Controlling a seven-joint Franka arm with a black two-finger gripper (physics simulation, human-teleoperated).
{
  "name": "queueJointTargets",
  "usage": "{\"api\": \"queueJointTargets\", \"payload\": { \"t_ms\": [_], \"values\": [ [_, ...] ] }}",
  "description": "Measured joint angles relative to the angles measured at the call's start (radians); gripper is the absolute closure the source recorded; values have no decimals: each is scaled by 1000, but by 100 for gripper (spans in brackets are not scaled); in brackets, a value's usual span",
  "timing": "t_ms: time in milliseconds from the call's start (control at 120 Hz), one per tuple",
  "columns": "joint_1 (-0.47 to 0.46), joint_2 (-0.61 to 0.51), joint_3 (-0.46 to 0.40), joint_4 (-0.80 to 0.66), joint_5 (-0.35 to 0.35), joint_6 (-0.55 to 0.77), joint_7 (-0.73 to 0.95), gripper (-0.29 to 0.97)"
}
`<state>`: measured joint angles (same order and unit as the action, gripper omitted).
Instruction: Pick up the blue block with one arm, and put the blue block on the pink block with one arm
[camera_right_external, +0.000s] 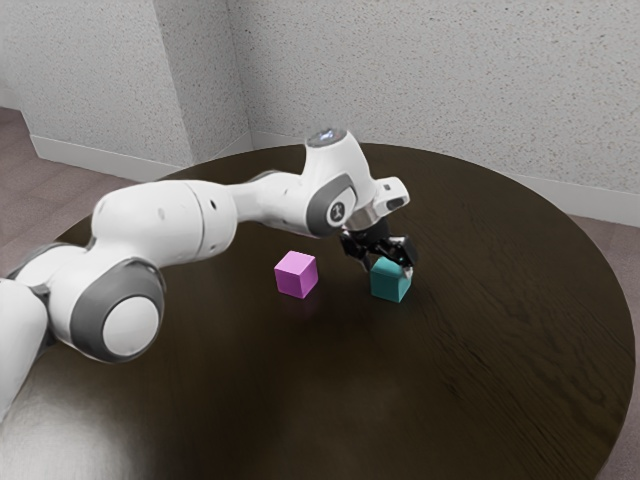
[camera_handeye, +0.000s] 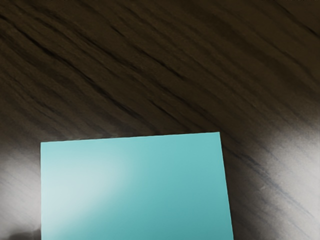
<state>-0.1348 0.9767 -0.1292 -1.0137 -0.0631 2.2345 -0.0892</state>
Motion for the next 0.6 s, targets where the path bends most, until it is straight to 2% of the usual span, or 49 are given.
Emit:
{"api": "queueJointTargets", "payload": {
  "t_ms": [600],
  "values": [
    [0,35,-13,0,2,112,-32,0]
  ]
}}
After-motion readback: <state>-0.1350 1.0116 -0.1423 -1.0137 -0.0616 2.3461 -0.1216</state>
